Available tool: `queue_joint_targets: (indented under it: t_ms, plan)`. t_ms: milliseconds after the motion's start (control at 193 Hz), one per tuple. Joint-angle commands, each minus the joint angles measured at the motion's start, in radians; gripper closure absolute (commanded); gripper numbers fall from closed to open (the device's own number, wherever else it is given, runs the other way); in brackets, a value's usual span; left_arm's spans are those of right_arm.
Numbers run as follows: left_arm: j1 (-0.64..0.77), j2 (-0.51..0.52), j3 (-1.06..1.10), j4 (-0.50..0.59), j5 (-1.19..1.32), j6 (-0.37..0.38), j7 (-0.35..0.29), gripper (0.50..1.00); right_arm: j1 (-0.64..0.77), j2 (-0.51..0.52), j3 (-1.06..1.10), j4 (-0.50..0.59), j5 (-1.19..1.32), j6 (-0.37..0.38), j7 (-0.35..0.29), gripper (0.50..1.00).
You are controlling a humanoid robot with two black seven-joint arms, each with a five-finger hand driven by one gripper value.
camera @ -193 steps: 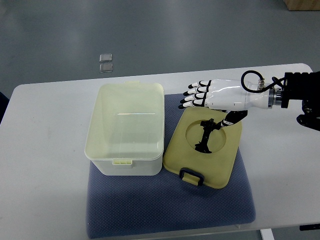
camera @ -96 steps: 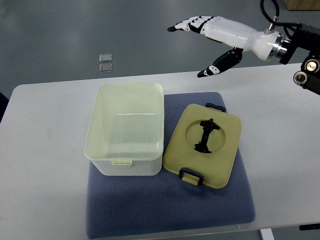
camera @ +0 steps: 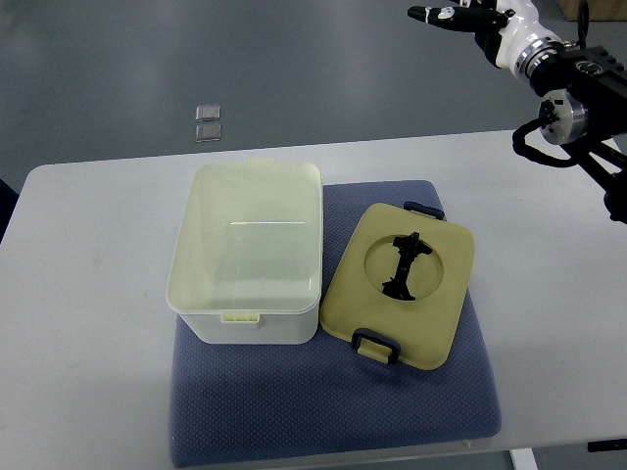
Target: Open white storage box with right hand
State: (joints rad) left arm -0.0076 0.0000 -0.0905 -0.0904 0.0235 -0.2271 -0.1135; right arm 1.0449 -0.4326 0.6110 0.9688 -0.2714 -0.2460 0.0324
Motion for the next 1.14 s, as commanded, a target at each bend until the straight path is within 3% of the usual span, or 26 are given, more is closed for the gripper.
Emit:
queue_joint_targets:
  t_ms: [0, 114, 809, 1006, 1131]
  plan:
    - [0.000, 0.000, 0.000, 0.000, -0.001, 0.000, 0.000, 0.500, -0.036, 0.015, -0.002, -0.018, 0.052, -0.016, -0.032, 0.589]
    - [0.000, 0.000, 0.000, 0.000, -0.001, 0.000, 0.000, 0.500, -0.068, 0.032, 0.000, -0.016, 0.052, -0.049, -0.029, 0.583]
    - [0.000, 0.000, 0.000, 0.000, 0.001, 0.000, 0.000, 0.500, -0.183, 0.072, 0.021, -0.019, 0.054, -0.033, 0.020, 0.572]
    - [0.000, 0.000, 0.000, 0.000, -0.001, 0.000, 0.000, 0.500, -0.236, 0.068, 0.075, -0.062, 0.054, 0.158, 0.084, 0.574]
    - [0.000, 0.000, 0.000, 0.000, -0.001, 0.000, 0.000, 0.500, -0.255, 0.077, 0.089, -0.102, 0.052, 0.231, 0.092, 0.574]
